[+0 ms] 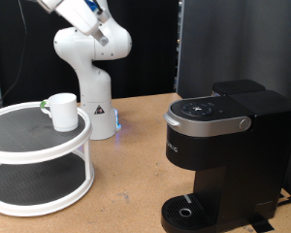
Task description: Make a cup of coffee with the keurig machine
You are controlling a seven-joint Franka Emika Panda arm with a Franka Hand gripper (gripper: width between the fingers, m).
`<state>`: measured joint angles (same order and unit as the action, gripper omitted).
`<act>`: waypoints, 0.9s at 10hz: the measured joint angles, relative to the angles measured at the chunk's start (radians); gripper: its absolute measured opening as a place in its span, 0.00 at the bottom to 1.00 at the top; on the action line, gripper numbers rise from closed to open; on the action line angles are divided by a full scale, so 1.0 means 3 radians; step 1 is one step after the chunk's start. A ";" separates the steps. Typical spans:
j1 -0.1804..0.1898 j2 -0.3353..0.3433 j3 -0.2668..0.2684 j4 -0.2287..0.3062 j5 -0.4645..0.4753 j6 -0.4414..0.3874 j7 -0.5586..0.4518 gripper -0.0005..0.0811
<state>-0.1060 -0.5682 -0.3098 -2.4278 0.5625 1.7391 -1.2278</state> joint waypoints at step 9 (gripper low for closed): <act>-0.0226 -0.0174 -0.0260 -0.0157 -0.0083 -0.0338 -0.0048 0.01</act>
<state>-0.1739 -0.6204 -0.3877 -2.4748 0.5377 1.6377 -1.2421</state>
